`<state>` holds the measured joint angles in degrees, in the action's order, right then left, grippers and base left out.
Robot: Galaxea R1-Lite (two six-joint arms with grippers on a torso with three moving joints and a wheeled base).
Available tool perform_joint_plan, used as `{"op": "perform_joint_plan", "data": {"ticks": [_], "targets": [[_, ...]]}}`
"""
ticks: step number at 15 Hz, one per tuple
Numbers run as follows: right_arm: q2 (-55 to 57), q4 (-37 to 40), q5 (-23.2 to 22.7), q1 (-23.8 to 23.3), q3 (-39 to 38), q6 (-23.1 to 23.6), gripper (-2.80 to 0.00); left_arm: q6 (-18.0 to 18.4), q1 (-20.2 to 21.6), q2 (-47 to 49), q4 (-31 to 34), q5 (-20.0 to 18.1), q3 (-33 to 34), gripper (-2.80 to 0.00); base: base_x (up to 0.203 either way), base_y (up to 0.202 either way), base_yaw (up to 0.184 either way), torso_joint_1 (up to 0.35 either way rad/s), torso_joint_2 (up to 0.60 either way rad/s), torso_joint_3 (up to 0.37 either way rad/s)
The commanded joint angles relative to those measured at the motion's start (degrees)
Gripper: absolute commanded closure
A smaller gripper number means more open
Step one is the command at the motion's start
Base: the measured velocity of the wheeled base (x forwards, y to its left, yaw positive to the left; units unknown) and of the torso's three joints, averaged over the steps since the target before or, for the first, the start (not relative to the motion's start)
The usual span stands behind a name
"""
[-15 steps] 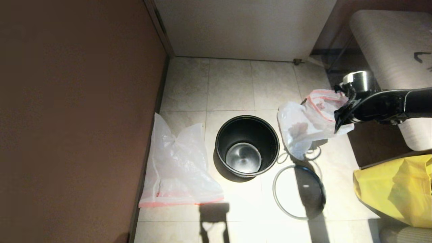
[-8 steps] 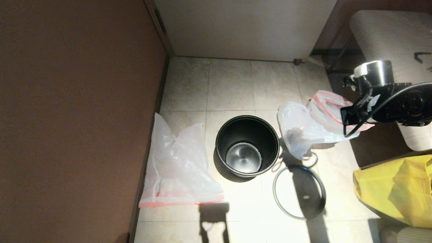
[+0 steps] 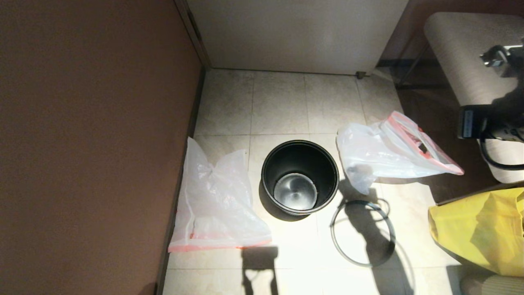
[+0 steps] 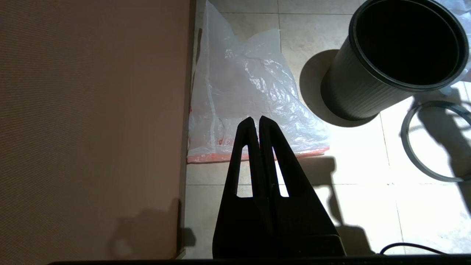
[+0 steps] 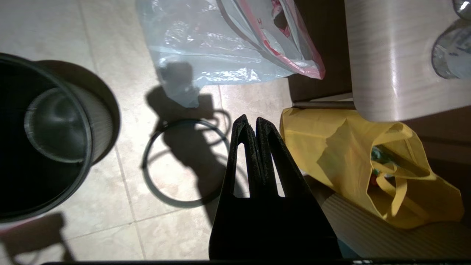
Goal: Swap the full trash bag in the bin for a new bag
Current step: Pick up a new trash bag
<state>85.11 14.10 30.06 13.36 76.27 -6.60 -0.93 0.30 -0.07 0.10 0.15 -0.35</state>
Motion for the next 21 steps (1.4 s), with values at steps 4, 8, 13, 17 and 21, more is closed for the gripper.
{"op": "perform_joint_plan", "data": {"ticks": [4, 8, 13, 17, 21], "targets": [[-22.89, 11.9, 0.57, 1.44, -2.39, -1.91, 0.0, -0.04, 0.05, -0.01, -0.01, 0.03, 0.0, 0.0, 0.0, 0.0, 0.0, 0.0, 0.0, 0.0], [-36.43, 17.54, 0.6, -0.58, -4.89, -2.26, 0.0, -0.13, 0.05, -0.01, -0.01, 0.03, 0.0, 0.0, 0.0, 0.0, 0.0, 0.0, 0.0, 0.0], [-55.06, 19.61, 0.47, -5.12, -16.11, -1.48, 0.0, -0.04, 0.05, -0.01, -0.01, 0.03, 0.0, 0.0, 0.0, 0.0, 0.0, 0.0, 0.0, 0.0], [-66.43, 16.62, -2.87, -10.28, -31.35, -1.18, 0.0, -0.06, 0.05, -0.01, -0.01, 0.03, 0.0, 0.0, 0.0, 0.0, 0.0, 0.0, 0.0, 0.0], [-74.48, 8.94, -15.32, -11.4, -46.24, -0.67, 0.0, -0.04, 0.05, -0.01, -0.01, 0.03, 0.0, 0.0, 0.0, 0.0, 0.0, 0.0, 0.0, 0.0]]}}
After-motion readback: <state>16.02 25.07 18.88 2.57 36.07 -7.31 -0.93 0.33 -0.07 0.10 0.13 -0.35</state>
